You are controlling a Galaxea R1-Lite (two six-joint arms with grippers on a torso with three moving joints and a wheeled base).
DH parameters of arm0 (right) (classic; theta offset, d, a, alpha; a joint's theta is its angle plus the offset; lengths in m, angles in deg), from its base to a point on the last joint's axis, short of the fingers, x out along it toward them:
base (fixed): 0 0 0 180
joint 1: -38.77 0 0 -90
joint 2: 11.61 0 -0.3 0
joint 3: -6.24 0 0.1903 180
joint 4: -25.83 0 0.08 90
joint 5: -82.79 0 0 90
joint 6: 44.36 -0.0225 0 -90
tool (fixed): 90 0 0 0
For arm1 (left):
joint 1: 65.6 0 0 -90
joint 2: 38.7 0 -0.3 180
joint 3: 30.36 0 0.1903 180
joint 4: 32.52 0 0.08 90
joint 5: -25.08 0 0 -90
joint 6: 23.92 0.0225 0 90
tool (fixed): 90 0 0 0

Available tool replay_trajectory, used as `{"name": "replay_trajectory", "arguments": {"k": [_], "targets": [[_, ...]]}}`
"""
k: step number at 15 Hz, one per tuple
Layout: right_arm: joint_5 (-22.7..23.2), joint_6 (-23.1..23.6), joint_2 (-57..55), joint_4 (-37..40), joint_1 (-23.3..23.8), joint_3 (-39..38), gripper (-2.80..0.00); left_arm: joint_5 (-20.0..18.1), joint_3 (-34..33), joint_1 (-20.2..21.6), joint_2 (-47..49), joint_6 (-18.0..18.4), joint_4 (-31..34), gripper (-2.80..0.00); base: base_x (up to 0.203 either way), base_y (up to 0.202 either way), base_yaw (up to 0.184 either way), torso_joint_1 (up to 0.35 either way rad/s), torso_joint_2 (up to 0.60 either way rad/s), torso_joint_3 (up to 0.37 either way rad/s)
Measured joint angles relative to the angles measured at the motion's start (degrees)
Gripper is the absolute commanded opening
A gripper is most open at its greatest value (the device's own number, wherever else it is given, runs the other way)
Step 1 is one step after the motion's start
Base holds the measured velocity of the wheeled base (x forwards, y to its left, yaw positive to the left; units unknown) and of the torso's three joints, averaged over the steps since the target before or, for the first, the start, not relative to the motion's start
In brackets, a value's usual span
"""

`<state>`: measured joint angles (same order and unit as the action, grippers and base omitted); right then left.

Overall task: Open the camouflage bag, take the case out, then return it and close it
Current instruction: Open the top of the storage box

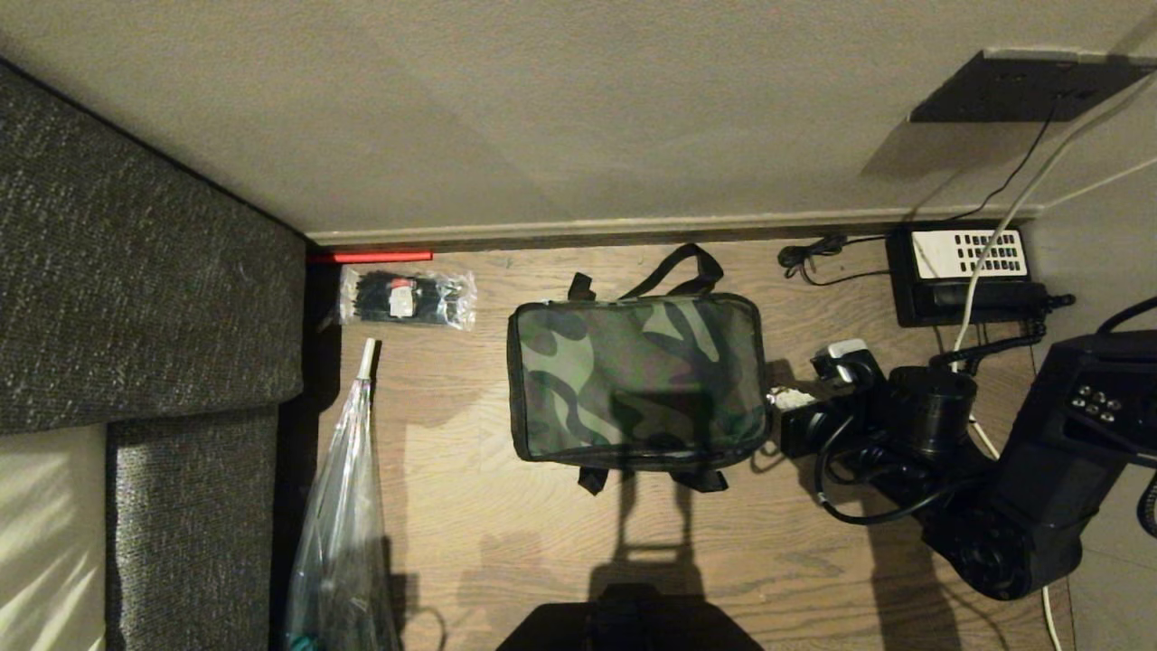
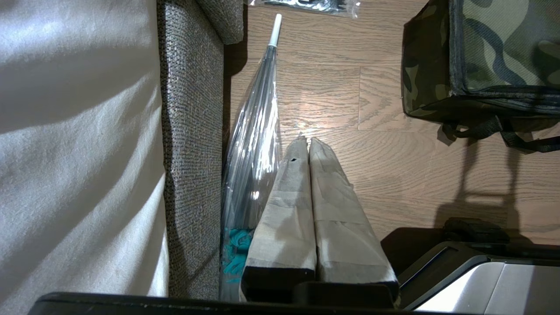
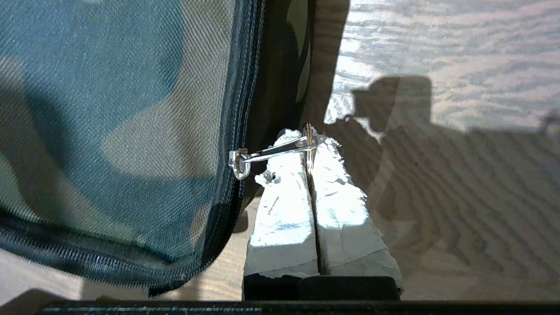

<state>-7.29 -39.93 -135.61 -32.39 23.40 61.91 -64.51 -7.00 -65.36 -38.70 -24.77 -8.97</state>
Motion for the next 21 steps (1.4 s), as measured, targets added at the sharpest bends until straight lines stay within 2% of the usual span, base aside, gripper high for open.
{"name": "replay_trajectory", "arguments": {"k": [21], "targets": [[0.0,-0.6,-1.5,0.1,0.5,11.5,-2.8,0.0,0.0,0.0,0.0,0.0,0.0,-2.8,0.0,0.0,0.0,0.0,0.0,0.0]]}}
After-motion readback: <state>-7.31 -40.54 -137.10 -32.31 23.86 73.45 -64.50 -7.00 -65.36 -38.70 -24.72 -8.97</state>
